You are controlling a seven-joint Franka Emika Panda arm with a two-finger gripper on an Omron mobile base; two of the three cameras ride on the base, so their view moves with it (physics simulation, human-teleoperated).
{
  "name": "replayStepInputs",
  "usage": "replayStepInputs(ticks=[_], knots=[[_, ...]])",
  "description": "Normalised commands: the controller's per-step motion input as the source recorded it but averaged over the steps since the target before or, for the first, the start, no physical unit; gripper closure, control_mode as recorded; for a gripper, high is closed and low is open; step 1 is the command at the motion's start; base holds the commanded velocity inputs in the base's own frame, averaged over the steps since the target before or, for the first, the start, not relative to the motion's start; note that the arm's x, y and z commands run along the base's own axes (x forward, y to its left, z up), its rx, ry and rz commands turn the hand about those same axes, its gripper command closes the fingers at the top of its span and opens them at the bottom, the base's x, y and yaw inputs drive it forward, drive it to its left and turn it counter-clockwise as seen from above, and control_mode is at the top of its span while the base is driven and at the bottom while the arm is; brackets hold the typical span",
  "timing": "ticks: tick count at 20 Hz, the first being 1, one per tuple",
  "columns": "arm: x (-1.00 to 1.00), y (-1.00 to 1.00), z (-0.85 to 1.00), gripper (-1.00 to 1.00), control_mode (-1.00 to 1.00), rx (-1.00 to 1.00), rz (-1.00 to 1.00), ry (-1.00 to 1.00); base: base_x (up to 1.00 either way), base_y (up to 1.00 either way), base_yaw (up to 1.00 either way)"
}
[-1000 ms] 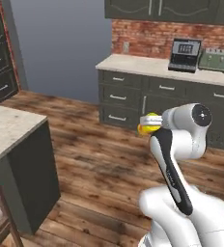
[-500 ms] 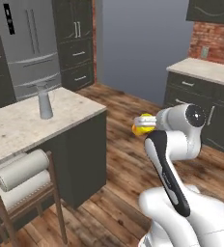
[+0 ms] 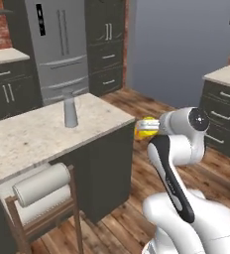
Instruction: Place the pitcher and cup on the dining counter for serving.
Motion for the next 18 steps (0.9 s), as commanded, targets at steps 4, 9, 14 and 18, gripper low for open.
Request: replayStepInputs(ticks=[4, 9, 14, 18], knots=[[0.0, 0.0, 0.0, 1.0, 1.0, 0.0, 0.0, 0.0, 0.41, 0.67, 0.45], [0.0, 0.0, 0.0, 1.0, 1.0, 0.0, 0.0, 0.0, 0.47, 0.18, 0.54], [0.0, 0.0, 0.0, 1.0, 1.0, 0.0, 0.0, 0.0, 0.47, 0.15, 0.51], [0.0, 0.0, 0.0, 1.0, 1.0, 0.0, 0.0, 0.0, 0.67, 0.03, 0.43]])
